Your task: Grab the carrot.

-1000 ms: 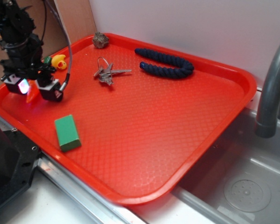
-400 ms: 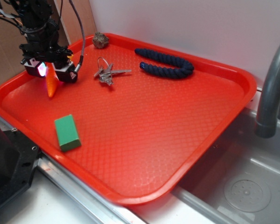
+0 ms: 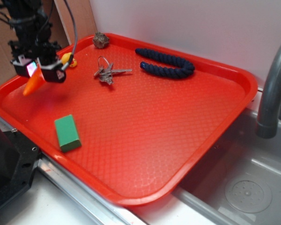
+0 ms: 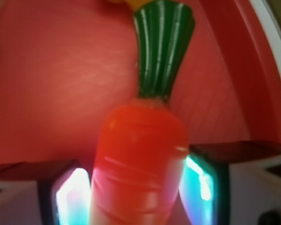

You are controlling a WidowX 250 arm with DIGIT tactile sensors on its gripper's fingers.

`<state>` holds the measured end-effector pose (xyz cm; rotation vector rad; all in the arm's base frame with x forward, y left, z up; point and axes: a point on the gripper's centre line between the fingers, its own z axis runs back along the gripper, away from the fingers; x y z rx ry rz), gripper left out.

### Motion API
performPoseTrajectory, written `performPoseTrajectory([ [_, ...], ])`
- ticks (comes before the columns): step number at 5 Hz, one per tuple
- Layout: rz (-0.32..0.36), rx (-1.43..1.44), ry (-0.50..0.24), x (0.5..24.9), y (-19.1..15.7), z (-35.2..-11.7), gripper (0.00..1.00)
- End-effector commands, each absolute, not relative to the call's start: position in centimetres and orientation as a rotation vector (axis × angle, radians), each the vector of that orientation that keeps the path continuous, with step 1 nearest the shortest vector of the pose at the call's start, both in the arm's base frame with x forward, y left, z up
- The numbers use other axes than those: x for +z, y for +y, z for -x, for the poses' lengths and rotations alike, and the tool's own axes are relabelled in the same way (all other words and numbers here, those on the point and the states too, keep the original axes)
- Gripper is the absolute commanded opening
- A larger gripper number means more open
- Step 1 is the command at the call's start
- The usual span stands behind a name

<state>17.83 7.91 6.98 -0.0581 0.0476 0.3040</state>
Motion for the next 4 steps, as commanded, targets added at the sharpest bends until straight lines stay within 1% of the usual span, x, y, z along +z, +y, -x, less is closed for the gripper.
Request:
performPoseTrajectory([
  [1, 0.015, 0.059, -0.011, 18.0, 2.5, -18.7, 0.00],
  [2, -0.033, -0.034, 0.007, 22.9, -0.1, -19.2, 0.00],
  [3, -0.047, -0.111, -0.020, 25.3, -1.7, -18.0, 0.00],
  [4, -0.057, -0.105, -0.030, 25.3, -1.9, -17.3, 0.00],
])
